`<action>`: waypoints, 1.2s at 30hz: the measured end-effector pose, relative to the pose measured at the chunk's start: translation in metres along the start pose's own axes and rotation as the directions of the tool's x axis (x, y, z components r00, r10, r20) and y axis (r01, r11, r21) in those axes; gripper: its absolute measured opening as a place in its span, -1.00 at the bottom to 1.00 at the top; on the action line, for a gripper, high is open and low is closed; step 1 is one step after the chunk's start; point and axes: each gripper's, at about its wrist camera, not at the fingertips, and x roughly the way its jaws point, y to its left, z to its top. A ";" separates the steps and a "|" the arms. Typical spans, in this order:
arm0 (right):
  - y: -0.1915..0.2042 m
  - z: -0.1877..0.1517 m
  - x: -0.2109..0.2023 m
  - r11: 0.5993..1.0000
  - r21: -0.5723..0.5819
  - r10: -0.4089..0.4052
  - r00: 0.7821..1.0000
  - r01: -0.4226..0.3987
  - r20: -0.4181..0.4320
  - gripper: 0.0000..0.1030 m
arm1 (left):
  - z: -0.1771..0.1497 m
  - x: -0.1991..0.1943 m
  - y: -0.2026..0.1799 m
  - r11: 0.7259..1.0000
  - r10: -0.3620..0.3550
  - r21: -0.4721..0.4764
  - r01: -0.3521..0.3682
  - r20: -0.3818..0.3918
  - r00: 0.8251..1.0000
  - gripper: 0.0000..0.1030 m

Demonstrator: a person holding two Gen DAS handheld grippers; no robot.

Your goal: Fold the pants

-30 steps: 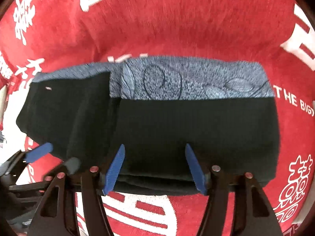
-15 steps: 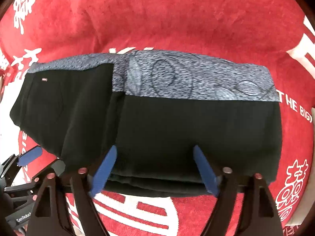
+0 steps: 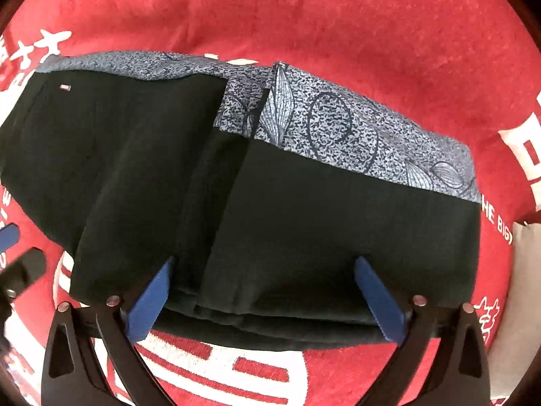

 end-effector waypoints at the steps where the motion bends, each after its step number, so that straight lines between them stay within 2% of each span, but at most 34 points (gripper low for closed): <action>1: 0.000 0.000 0.000 1.000 0.002 0.000 1.000 0.000 0.002 1.00 | 0.000 -0.003 0.007 1.000 -0.009 -0.018 0.009 0.008 1.000 0.53; 5: 0.002 -0.001 0.001 1.000 0.006 0.005 1.000 -0.005 0.007 1.00 | 0.006 -0.023 0.048 0.993 -0.051 -0.104 0.062 0.103 0.993 0.53; 8: 0.000 -0.008 -0.006 1.000 -0.005 0.018 0.999 -0.018 0.029 1.00 | 0.016 -0.030 0.086 0.974 -0.072 -0.203 0.104 0.156 0.985 0.53; 12: 0.009 -0.020 -0.003 0.997 -0.074 0.000 0.999 0.003 0.044 1.00 | 0.021 -0.023 0.133 0.938 -0.073 -0.321 0.126 0.174 0.982 0.53; 14: 0.007 -0.021 -0.001 0.998 -0.056 0.010 0.999 -0.007 0.044 1.00 | 0.021 -0.020 0.150 0.923 -0.081 -0.358 0.144 0.185 0.979 0.53; 18: 0.002 -0.015 0.004 1.000 -0.029 0.012 0.999 -0.011 0.030 1.00 | 0.024 -0.006 0.168 0.881 -0.170 -0.409 0.238 0.197 0.966 0.53; 20: 0.004 -0.015 0.006 0.999 -0.032 0.003 0.999 -0.002 0.034 1.00 | 0.028 0.001 0.171 0.863 -0.227 -0.408 0.299 0.217 0.949 0.53; 23: 0.007 -0.017 0.006 1.000 -0.029 0.003 0.999 -0.002 0.040 1.00 | 0.033 0.009 0.173 0.846 -0.262 -0.410 0.342 0.240 0.935 0.53; 24: 0.007 -0.018 0.006 1.000 -0.029 0.002 0.999 -0.001 0.040 1.00 | 0.034 0.008 0.174 0.832 -0.276 -0.419 0.363 0.256 0.926 0.53; 25: 0.008 -0.018 0.006 1.000 -0.029 0.001 0.999 0.000 0.040 1.00 | 0.034 0.005 0.177 0.800 -0.311 -0.434 0.414 0.289 0.905 0.53; 27: 0.012 -0.018 0.008 1.000 -0.028 0.001 0.999 0.000 0.037 1.00 | 0.035 -0.006 0.179 0.758 -0.371 -0.418 0.501 0.356 0.858 0.53; 28: 0.011 -0.015 0.005 1.000 -0.029 0.001 0.999 0.000 0.038 1.00 | 0.037 -0.012 0.178 0.752 -0.392 -0.391 0.530 0.381 0.837 0.53; 29: 0.011 -0.015 0.006 1.000 -0.029 0.001 0.999 0.000 0.039 1.00 | 0.040 -0.014 0.175 0.765 -0.392 -0.366 0.530 0.388 0.834 0.53; 30: 0.011 -0.017 0.003 1.000 -0.029 0.000 0.999 0.001 0.041 1.00 | 0.042 -0.011 0.173 0.784 -0.375 -0.361 0.505 0.374 0.848 0.53; 31: 0.012 -0.017 0.003 1.000 -0.027 -0.001 0.999 0.002 0.041 1.00 | 0.044 -0.002 0.173 0.802 -0.347 -0.377 0.464 0.339 0.875 0.53; 32: 0.013 -0.017 0.002 1.000 -0.025 -0.002 0.999 0.003 0.040 1.00 | 0.045 0.006 0.176 0.805 -0.335 -0.394 0.443 0.315 0.888 0.53; 33: 0.012 -0.017 0.001 1.000 -0.024 -0.002 0.999 0.003 0.039 1.00 | 0.046 0.015 0.178 0.801 -0.334 -0.410 0.436 0.297 0.894 0.53; 34: 0.013 -0.016 0.001 1.000 -0.024 -0.002 0.999 0.003 0.039 1.00 | 0.045 0.020 0.180 0.792 -0.339 -0.420 0.444 0.303 0.890 0.53; 35: 0.012 -0.016 0.001 1.000 -0.026 -0.001 0.999 0.002 0.041 1.00 | 0.045 0.019 0.180 0.792 -0.330 -0.418 0.445 0.321 0.888 0.53; 36: 0.012 -0.016 0.000 1.000 -0.031 0.001 0.999 0.000 0.044 1.00 | 0.047 0.019 0.177 0.802 -0.313 -0.418 0.427 0.315 0.896 0.53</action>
